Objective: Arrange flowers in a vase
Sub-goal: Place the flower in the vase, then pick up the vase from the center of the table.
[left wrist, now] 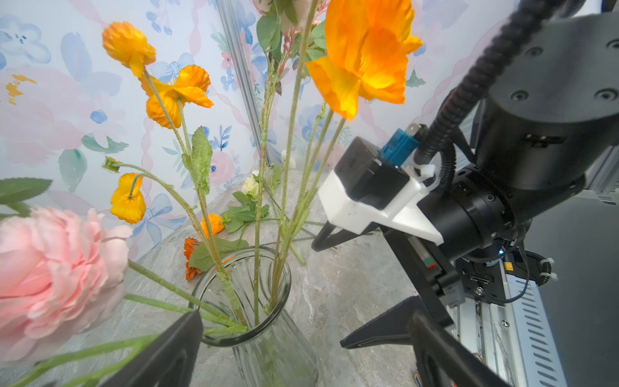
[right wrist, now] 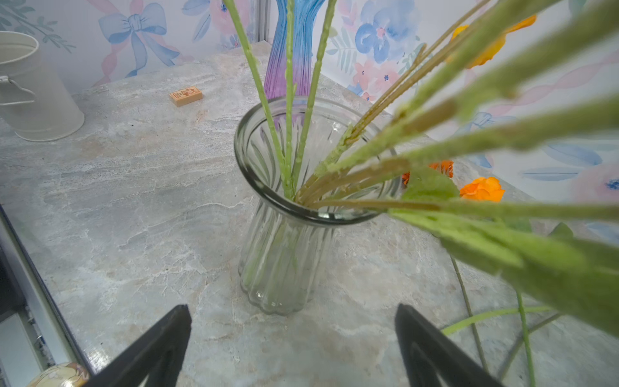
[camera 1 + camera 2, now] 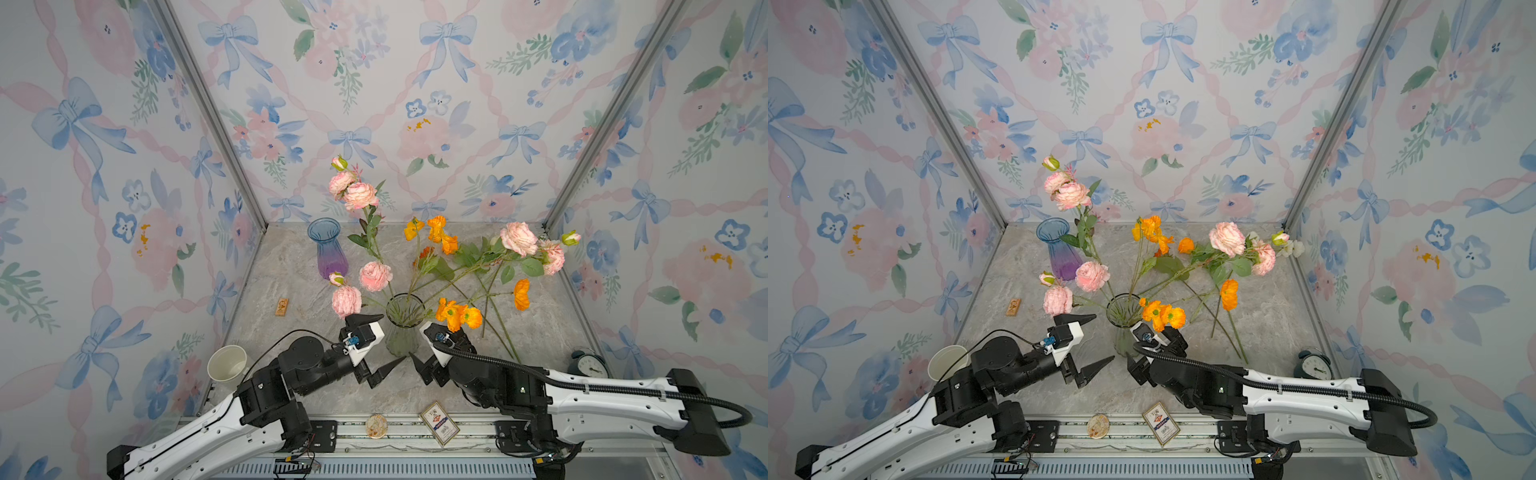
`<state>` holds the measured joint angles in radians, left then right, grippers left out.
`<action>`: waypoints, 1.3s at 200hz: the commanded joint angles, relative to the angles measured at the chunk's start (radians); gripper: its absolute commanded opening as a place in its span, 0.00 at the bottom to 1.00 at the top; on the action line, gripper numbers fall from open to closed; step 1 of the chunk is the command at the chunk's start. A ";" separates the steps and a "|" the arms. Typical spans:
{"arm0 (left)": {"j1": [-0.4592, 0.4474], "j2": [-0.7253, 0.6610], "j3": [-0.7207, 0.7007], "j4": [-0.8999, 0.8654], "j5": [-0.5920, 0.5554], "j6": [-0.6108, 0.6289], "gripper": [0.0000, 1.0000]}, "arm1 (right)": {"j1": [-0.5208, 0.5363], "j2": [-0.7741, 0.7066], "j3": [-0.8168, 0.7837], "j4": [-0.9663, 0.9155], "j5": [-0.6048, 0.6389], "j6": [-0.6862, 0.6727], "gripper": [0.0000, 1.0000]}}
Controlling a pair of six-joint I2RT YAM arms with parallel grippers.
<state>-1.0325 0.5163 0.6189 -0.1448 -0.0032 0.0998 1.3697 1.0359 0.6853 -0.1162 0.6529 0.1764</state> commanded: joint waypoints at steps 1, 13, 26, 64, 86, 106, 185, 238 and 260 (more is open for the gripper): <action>0.009 -0.004 -0.007 0.004 -0.003 -0.003 0.98 | 0.010 -0.009 -0.019 -0.061 0.026 0.038 0.97; 0.011 -0.006 -0.009 0.004 -0.003 0.000 0.98 | 0.011 -0.014 -0.029 -0.068 0.036 0.044 0.97; 0.010 -0.006 -0.010 0.003 -0.004 0.000 0.98 | 0.010 -0.024 -0.041 -0.068 0.036 0.053 0.97; 0.011 -0.010 -0.011 0.004 -0.003 -0.001 0.98 | 0.011 -0.036 -0.079 -0.099 0.036 0.102 0.97; 0.011 -0.005 -0.011 0.004 -0.006 -0.001 0.98 | 0.011 -0.065 -0.114 -0.120 0.036 0.142 0.97; 0.012 0.005 -0.010 0.003 -0.005 -0.003 0.98 | 0.017 -0.126 -0.159 -0.120 0.034 0.162 0.97; -0.059 0.090 -0.050 0.031 -0.199 -0.208 0.98 | -0.006 -0.546 -0.331 -0.007 -0.014 0.071 0.97; -0.091 0.039 -0.173 0.169 -0.312 -0.259 0.98 | -0.077 -0.758 -0.401 0.030 -0.266 -0.050 0.97; -0.091 0.047 -0.275 0.316 -0.302 -0.236 0.98 | -0.105 -0.796 -0.402 0.022 -0.313 -0.073 0.97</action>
<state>-1.1191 0.5545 0.4385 0.0017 -0.2771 -0.1257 1.2957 0.2768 0.2951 -0.1154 0.4358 0.1654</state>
